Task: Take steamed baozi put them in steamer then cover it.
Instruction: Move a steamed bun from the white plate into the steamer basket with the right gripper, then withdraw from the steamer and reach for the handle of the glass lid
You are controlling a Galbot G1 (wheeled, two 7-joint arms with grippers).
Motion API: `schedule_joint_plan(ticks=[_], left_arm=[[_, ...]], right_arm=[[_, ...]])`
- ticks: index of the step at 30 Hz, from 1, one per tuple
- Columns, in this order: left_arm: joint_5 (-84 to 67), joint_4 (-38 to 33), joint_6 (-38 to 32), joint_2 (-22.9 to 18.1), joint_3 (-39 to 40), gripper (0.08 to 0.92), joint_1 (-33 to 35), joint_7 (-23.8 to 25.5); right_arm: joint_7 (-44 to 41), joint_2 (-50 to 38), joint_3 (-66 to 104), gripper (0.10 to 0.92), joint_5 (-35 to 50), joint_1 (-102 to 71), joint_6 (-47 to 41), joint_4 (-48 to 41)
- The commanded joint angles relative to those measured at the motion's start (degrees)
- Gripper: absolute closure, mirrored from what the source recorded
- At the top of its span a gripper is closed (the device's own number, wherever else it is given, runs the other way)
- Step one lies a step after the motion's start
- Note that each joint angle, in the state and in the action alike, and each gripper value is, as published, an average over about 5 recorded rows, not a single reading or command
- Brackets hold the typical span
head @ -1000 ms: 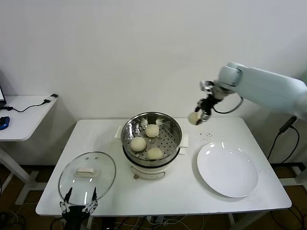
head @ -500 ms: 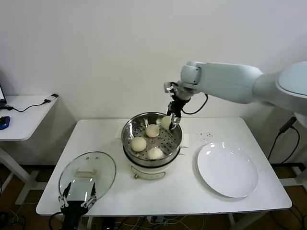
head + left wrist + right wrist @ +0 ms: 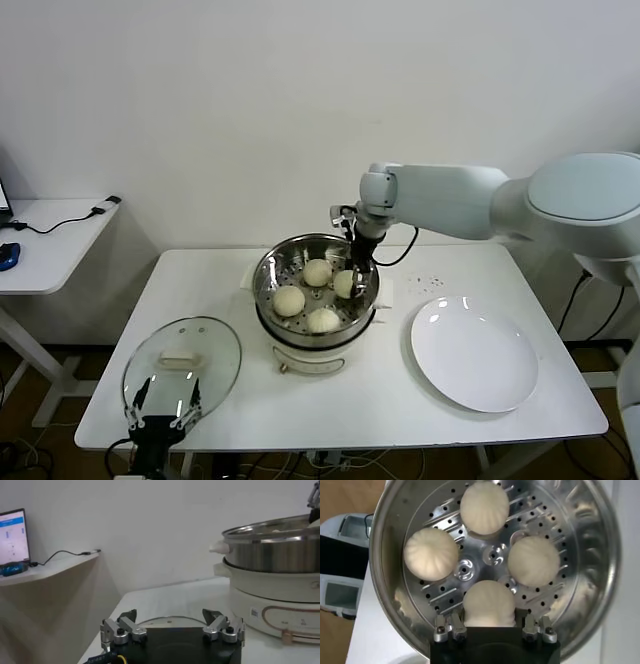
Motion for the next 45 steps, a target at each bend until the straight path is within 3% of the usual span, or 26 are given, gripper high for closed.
schedule_joint_plan(ticks=[1, 5, 11, 21, 26, 34, 39, 45], left_arm=[[0.04, 0.94, 0.23, 0.05, 0.21, 0.177, -1.23, 0.14], [0.07, 1.03, 0.34, 0.04, 0.31, 0.177, -1.57, 0.12], [0.18, 1.21, 0.45, -0.11, 0.65, 0.177, -1.98, 0.06], [0.78, 0.94, 0.46, -0.32, 0.59, 0.177, -2.2, 0.06], [3.19, 1.65, -0.41, -0.8, 0.48, 0.177, -2.9, -0.41], [4.4, 1.35, -1.44, -0.93, 0.07, 0.177, -2.36, -0.24], [4.56, 0.29, -1.22, -1.0, -0.48, 0.177, -2.01, -0.08], [5.88, -1.54, -0.74, -1.61, -0.59, 0.177, -1.49, -0.04]], right_arm=[[0.74, 0.98, -0.78, 0.379, -0.4, -2.28, -0.2, -0.21], [0.9, 0.5, -0.36, 0.349, -0.31, -1.78, -0.24, 0.17], [0.41, -0.79, 0.54, 0.22, 0.21, 0.25, -0.13, 1.81], [0.31, -7.36, 3.24, 0.203, 2.16, 6.56, 2.03, 5.73], [2.65, -15.04, 5.86, 0.203, 3.91, 7.55, 12.04, 6.7], [20.57, -32.19, 18.69, 0.203, 8.02, -1.54, 22.05, 17.8], [32.23, -41.07, 36.86, 0.203, 6.61, -18.58, 25.25, 23.31], [38.23, -45.95, 61.04, 0.203, 2.21, -41.18, 26.86, 26.33]])
